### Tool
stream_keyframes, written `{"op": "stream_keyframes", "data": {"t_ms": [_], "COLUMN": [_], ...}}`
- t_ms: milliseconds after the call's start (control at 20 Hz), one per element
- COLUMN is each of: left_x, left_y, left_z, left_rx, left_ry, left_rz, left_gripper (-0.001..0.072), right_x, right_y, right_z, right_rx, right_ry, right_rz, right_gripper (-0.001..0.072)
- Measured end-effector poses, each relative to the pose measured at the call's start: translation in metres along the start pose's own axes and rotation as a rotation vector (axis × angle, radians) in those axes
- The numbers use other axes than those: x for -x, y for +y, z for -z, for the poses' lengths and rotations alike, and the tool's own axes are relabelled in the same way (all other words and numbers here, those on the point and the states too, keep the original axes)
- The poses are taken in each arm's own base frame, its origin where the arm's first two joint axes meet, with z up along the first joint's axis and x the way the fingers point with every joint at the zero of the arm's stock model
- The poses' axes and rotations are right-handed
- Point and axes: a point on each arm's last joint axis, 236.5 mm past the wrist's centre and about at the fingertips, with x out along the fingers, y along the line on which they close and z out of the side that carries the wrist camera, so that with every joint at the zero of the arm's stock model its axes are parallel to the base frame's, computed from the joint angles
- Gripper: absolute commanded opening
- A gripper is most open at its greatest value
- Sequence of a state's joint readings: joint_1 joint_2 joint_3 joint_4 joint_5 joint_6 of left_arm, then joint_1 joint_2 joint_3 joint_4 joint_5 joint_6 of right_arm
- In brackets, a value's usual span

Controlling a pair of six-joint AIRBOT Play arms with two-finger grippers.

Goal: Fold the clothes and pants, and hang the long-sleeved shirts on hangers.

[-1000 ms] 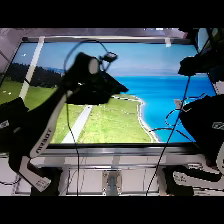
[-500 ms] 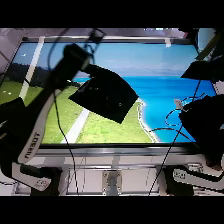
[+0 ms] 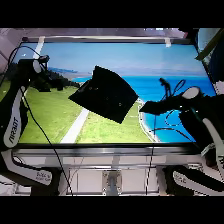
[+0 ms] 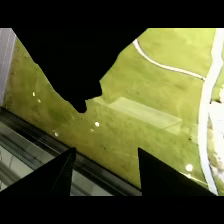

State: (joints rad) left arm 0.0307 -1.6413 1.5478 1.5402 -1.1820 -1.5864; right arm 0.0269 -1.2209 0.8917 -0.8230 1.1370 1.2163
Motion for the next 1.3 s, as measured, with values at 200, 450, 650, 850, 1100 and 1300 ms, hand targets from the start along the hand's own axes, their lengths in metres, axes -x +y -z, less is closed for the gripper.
{"op": "stream_keyframes", "data": {"t_ms": [200, 450, 650, 850, 1100, 1300], "left_x": [-0.038, -0.070, -0.078, -0.074, -0.054, -0.031], "left_y": [-0.026, -0.043, -0.059, -0.077, -0.077, -0.070], "left_z": [0.002, 0.015, 0.018, 0.017, 0.024, 0.021], "left_rx": [-0.007, 0.012, 0.015, 0.013, -0.013, -0.034], "left_ry": [0.021, 0.080, 0.094, 0.092, 0.118, 0.095], "left_rz": [0.191, 0.295, 0.361, 0.443, 0.474, 0.465], "left_gripper": [0.0710, 0.0710, 0.0217, 0.0019, 0.0018, 0.0018], "right_x": [-0.048, -0.074, -0.086, -0.091, -0.093, -0.097], "right_y": [0.018, 0.030, 0.034, 0.036, 0.036, 0.032], "right_z": [0.004, 0.013, 0.018, 0.020, 0.021, 0.016], "right_rx": [0.026, 0.021, 0.012, 0.001, -0.002, -0.008], "right_ry": [-0.054, -0.054, -0.043, -0.035, -0.034, -0.054], "right_rz": [0.003, 0.004, 0.004, -0.001, -0.002, 0.011], "right_gripper": [0.0452, 0.0450, 0.0445, 0.0446, 0.0446, 0.0445]}}
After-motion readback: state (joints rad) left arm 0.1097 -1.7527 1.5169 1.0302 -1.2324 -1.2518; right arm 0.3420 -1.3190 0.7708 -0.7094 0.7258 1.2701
